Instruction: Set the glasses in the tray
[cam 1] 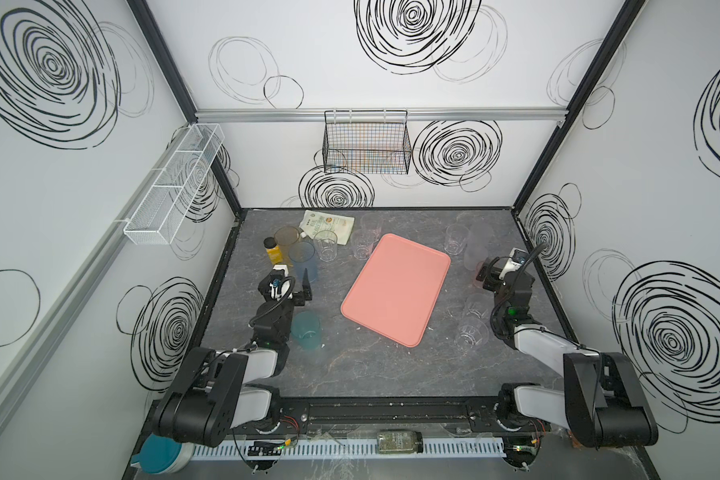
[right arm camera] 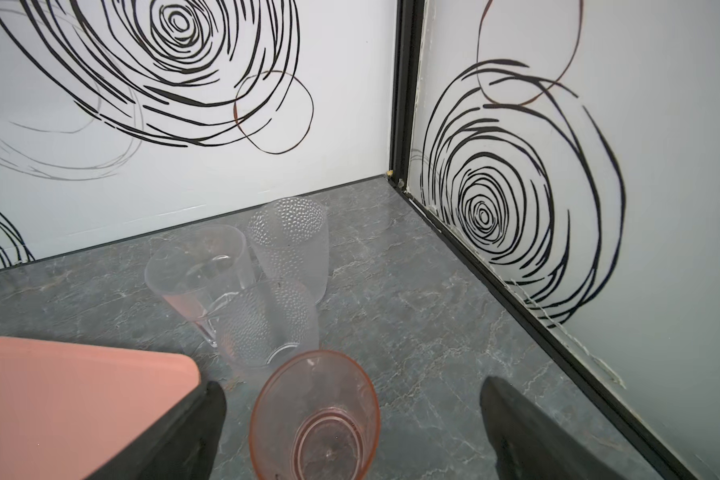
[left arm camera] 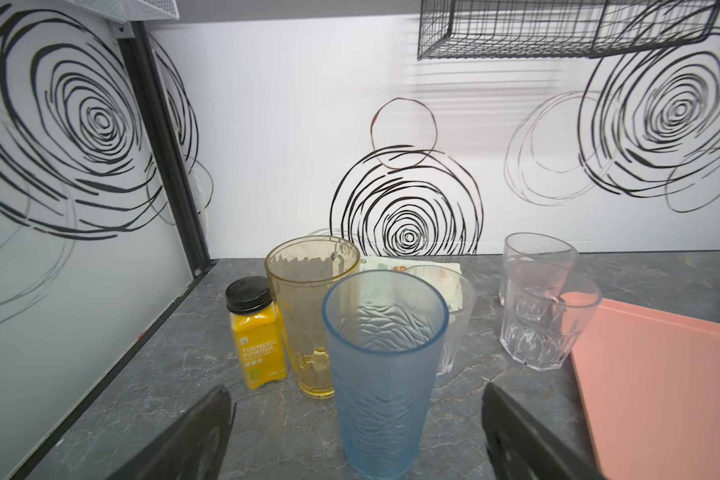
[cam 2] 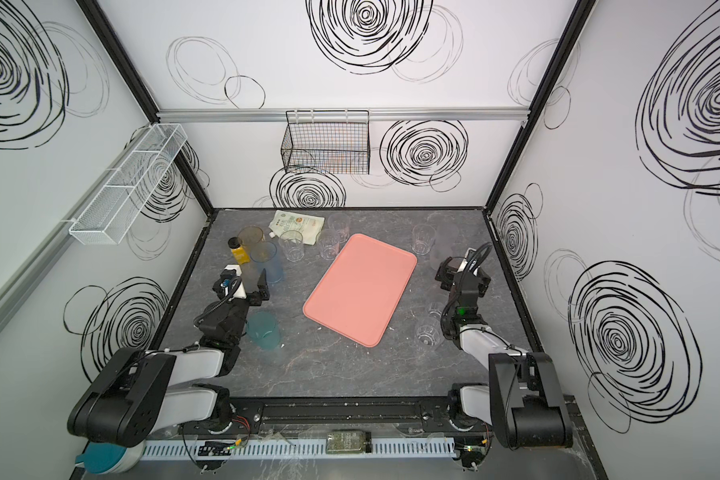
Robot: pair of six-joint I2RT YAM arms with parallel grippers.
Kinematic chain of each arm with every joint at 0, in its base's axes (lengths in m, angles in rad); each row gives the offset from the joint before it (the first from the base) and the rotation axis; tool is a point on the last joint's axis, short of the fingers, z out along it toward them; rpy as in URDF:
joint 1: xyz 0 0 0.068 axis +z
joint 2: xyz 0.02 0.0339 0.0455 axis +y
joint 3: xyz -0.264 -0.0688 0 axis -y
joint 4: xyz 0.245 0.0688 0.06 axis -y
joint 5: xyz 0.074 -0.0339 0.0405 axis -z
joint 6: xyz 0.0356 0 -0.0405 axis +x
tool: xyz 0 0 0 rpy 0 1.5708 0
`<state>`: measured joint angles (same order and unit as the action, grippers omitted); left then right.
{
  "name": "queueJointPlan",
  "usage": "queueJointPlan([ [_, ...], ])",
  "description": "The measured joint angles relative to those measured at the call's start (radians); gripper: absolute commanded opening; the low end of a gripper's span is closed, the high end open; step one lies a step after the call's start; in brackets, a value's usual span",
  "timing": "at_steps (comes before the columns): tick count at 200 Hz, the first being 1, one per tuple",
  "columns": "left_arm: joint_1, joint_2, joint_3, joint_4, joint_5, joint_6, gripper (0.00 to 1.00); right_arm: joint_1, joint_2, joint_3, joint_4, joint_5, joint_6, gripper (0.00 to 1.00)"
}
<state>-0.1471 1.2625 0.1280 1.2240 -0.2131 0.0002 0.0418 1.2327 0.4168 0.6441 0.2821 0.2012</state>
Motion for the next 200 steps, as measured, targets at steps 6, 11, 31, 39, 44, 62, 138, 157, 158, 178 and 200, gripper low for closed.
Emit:
queueJointPlan([
  [6, -0.007, -0.019, 0.001, -0.027, -0.026, -0.009, 0.96, 0.008, -0.006, 0.026, -0.043, 0.016, 0.032, 1.00],
  [11, -0.014, -0.036, 0.003, -0.050, -0.049, -0.017, 0.96, 0.012, -0.010, 0.050, -0.082, 0.027, 0.061, 1.00],
  [31, -0.044, -0.095, 0.022, -0.135, -0.136, -0.038, 0.96, 0.010, -0.027, 0.144, -0.240, 0.051, 0.173, 1.00],
  [39, -0.066, -0.117, 0.032, -0.171, -0.180, -0.039, 0.96, -0.002, -0.036, 0.179, -0.299, 0.024, 0.200, 1.00],
  [44, -0.079, -0.128, 0.038, -0.187, -0.203, -0.039, 0.96, -0.011, -0.042, 0.196, -0.332, 0.002, 0.217, 1.00],
  [62, -0.142, -0.174, 0.048, -0.239, -0.284, -0.037, 0.96, -0.071, -0.079, 0.219, -0.391, -0.141, 0.271, 1.00],
  [138, -0.240, -0.438, 0.268, -0.746, -0.389, -0.249, 0.96, 0.014, -0.229, 0.239, -0.712, -0.204, 0.317, 0.96],
  [157, -0.226, -0.486, 0.331, -0.874, -0.320, -0.341, 0.96, 0.029, -0.256, 0.239, -0.762, -0.214, 0.315, 0.96],
  [158, -0.225, -0.490, 0.335, -0.887, -0.310, -0.349, 0.96, 0.029, -0.257, 0.239, -0.763, -0.215, 0.315, 0.96],
  [178, -0.200, -0.523, 0.378, -1.011, -0.222, -0.422, 0.96, 0.059, -0.278, 0.238, -0.801, -0.239, 0.316, 0.96],
  [200, -0.167, -0.547, 0.408, -1.099, -0.139, -0.482, 0.96, 0.130, -0.296, 0.224, -0.827, -0.257, 0.325, 0.94],
])
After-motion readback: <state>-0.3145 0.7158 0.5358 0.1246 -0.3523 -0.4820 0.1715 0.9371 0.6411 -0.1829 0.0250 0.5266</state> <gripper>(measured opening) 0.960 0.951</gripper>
